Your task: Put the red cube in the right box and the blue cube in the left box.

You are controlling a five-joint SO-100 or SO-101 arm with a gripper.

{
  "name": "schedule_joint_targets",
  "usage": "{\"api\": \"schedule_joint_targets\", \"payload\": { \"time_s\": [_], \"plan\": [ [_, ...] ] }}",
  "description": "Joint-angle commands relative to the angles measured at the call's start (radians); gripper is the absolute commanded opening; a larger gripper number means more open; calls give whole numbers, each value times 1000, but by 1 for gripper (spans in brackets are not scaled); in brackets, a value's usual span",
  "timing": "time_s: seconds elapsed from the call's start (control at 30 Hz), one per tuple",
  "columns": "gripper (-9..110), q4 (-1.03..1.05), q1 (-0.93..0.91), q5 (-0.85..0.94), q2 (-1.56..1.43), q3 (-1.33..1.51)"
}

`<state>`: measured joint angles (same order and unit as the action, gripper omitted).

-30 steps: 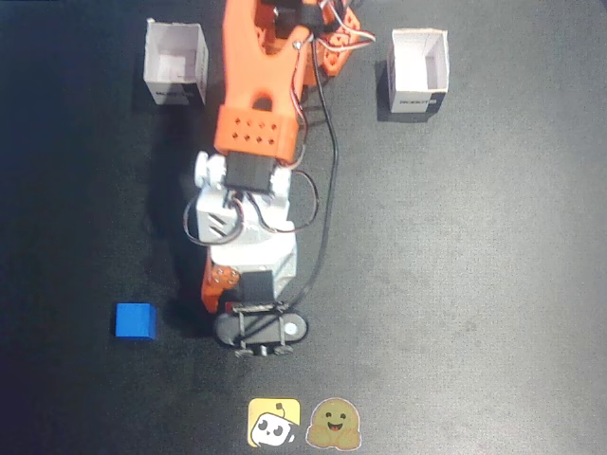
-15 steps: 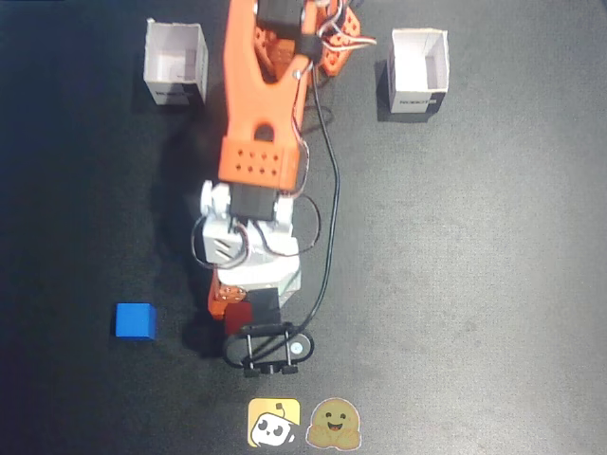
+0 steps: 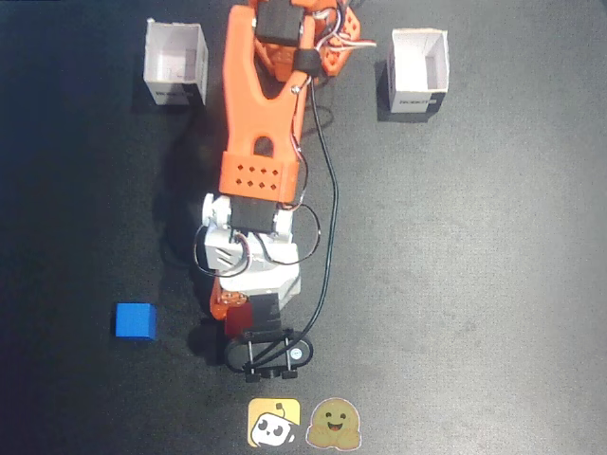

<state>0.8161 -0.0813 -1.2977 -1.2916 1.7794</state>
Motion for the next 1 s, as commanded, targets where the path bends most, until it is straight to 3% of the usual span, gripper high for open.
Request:
{"api": "schedule_joint_targets", "payload": {
  "time_s": [0.0,0.43,0.97],
  "plan": [
    [22,-6,-9,-6,-11,-63],
    [21,38,-14,-17,29,-126],
    [12,32,-21,-40,48,-133]
  ]
}}
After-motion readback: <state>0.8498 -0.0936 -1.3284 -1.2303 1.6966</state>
